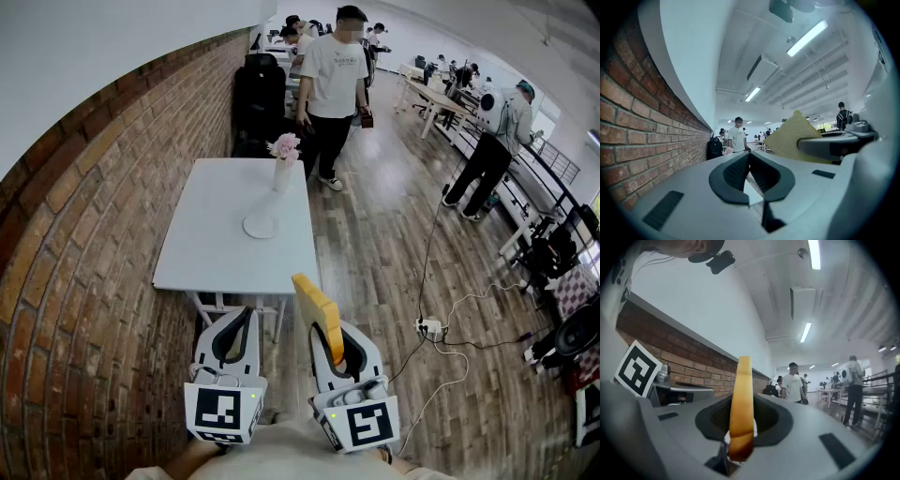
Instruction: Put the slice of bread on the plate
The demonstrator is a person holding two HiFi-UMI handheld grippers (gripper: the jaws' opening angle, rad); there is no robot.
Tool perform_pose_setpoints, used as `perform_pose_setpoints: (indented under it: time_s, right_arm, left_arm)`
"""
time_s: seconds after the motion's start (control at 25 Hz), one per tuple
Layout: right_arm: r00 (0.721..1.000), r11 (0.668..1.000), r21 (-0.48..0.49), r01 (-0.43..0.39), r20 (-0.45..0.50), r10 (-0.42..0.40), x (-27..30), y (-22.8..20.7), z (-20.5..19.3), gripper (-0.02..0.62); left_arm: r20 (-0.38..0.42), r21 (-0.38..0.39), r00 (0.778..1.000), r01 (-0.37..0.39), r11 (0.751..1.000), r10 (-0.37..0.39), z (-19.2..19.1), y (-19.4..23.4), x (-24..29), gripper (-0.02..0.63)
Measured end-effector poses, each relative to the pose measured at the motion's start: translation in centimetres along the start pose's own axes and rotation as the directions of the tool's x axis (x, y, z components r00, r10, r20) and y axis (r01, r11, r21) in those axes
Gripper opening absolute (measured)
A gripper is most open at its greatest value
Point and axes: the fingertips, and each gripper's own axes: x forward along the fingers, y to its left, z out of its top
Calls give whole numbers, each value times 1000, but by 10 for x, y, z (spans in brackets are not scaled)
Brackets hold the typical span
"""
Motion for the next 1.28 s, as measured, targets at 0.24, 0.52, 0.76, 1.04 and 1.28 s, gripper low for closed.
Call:
perform_pose_setpoints:
  time_s: [0.24,0.52,0.76,1.04,1.28]
  right_arm:
    - [1000,1000,0,0,-3,0,1,1,-2,89]
    - [1000,1000,22,2,-11,-2,2,-8,-6,91]
    - [1000,999,45,-2,-25,3,5,-21,-14,92]
    - [999,998,52,-27,-33,29,10,-35,-25,92]
    - [998,997,75,-33,-52,37,16,-45,-35,92]
  left_arm:
    - [4,-2,1000,2,1000,-2,-1,1,1,11]
    - [-5,-1,1000,0,1000,0,-2,-3,6,11]
    - [-18,0,1000,-20,1000,20,-6,-3,15,11]
    - [-26,-8,996,-83,997,83,-12,5,21,11]
    - [-52,-10,993,-111,994,110,-19,9,27,11]
